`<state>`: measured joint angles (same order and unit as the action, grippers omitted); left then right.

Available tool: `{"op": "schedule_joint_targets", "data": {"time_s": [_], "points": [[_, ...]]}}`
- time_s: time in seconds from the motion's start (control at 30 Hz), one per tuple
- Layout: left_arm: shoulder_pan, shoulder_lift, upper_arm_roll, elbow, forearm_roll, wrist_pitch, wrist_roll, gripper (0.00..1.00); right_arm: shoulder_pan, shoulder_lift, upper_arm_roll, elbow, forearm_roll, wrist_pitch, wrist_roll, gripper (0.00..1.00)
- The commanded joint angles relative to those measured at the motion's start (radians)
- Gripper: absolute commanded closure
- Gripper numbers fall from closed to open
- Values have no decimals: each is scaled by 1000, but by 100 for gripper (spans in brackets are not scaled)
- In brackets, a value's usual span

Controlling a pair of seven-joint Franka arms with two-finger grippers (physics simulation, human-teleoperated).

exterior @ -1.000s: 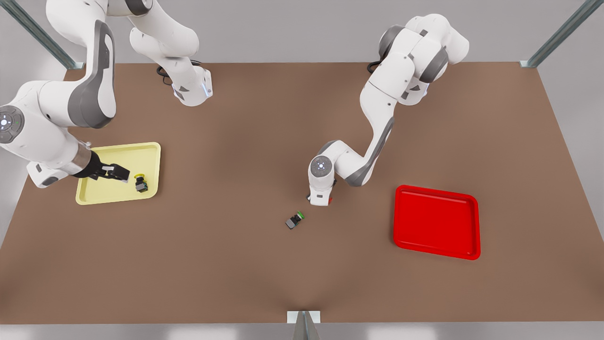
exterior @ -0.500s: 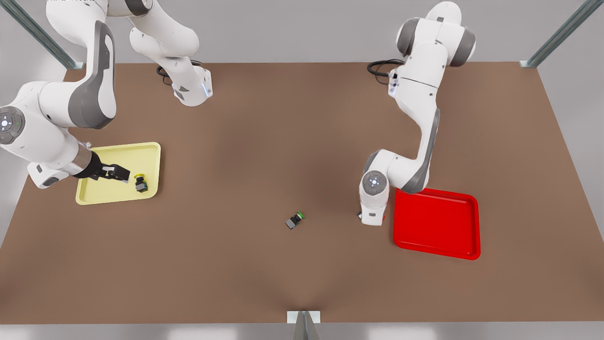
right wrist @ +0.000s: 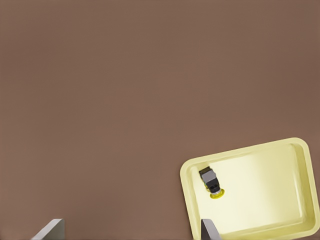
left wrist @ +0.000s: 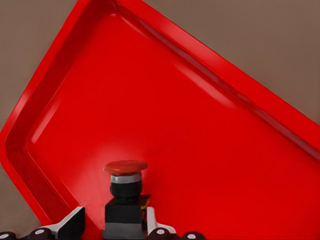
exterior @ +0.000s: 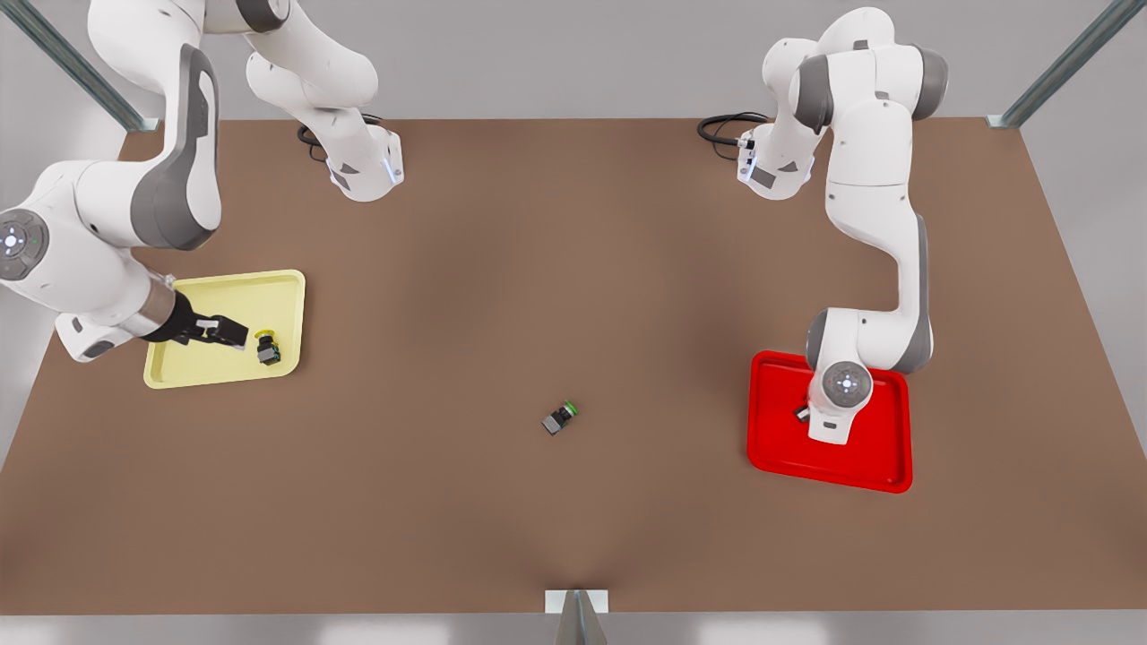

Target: Place the switches on the corresponding trays according to their colors

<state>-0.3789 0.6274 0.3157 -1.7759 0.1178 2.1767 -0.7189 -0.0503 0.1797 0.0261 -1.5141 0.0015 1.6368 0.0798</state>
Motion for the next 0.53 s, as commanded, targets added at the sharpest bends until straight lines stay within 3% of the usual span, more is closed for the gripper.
{"op": "schedule_joint_targets", "data": {"time_s": [0.0,0.1,0.23,0.33,0.4,0.5], "points": [[0,-2,0,0,-23,0,1,0,0,-2,0,0,0,0,0,0],[0,-31,40,55,-35,-64,143,0,-2,-8,0,0,0,-3,0,0],[15,-71,63,553,-153,-575,618,0,0,-2,0,48,-2,-37,-9,0],[328,-241,-325,579,-3,-634,615,0,-11,-3,-2,54,-8,-55,0,0],[413,-351,-434,477,6,-626,616,0,-13,-2,-2,54,0,-51,0,0],[413,-376,-440,415,6,-618,618,0,-6,30,-3,89,-3,-52,-2,0]]}}
